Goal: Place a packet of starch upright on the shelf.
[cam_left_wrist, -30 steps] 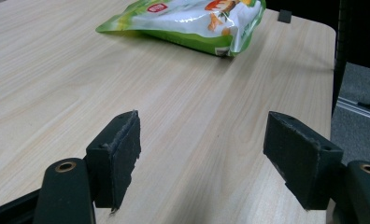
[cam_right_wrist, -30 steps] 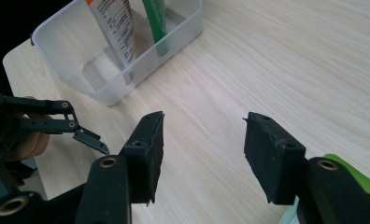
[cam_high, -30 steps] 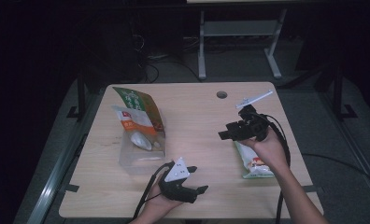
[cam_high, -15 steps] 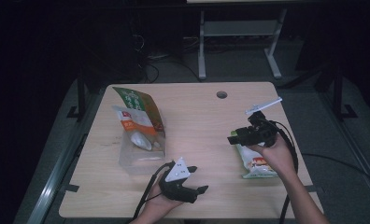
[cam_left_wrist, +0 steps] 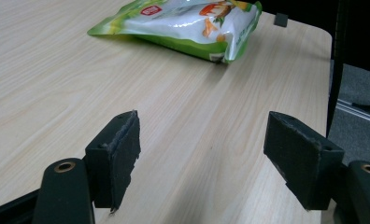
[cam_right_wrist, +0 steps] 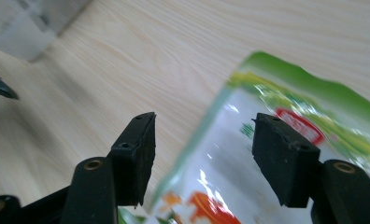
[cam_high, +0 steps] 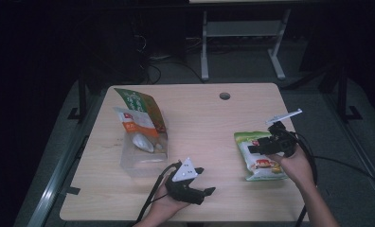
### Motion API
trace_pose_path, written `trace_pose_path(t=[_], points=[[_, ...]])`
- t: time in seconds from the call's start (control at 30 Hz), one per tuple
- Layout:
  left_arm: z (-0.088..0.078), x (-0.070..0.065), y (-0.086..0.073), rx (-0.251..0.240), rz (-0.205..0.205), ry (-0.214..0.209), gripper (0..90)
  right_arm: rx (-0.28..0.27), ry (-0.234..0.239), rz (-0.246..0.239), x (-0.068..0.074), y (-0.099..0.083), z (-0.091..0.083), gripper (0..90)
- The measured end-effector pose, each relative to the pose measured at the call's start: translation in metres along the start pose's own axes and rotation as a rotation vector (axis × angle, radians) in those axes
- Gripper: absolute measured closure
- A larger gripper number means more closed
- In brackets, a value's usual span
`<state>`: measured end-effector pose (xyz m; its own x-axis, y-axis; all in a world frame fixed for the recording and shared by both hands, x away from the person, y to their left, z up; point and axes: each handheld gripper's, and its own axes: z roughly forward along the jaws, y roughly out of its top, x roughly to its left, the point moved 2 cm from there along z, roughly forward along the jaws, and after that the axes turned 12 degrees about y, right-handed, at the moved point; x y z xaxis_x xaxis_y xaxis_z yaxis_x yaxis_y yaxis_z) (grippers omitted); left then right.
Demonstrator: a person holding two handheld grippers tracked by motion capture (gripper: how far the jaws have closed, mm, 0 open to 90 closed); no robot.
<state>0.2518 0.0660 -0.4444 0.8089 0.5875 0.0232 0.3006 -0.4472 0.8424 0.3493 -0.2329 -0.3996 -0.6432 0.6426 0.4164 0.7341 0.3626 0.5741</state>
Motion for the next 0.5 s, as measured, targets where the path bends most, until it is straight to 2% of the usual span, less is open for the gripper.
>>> trace_pose_path(t=[0.13, 0.33, 0.43, 0.5], points=[[0.003, -0.003, 0.005, -0.002, 0.001, -0.008, 26.7, 0.010, -0.026, 0.039, -0.011, -0.015, -0.007, 38.1], [0.011, -0.010, 0.015, 0.000, 0.011, -0.025, 26.7, 0.017, -0.028, 0.075, -0.020, -0.037, -0.014, 38.8], [0.015, -0.012, 0.018, -0.001, 0.029, -0.027, 26.7, 0.017, -0.035, 0.085, -0.025, -0.049, -0.018, 37.1], [0.017, -0.015, 0.020, 0.005, 0.020, -0.030, 26.7, 0.005, -0.036, 0.107, -0.028, -0.055, -0.021, 36.6]])
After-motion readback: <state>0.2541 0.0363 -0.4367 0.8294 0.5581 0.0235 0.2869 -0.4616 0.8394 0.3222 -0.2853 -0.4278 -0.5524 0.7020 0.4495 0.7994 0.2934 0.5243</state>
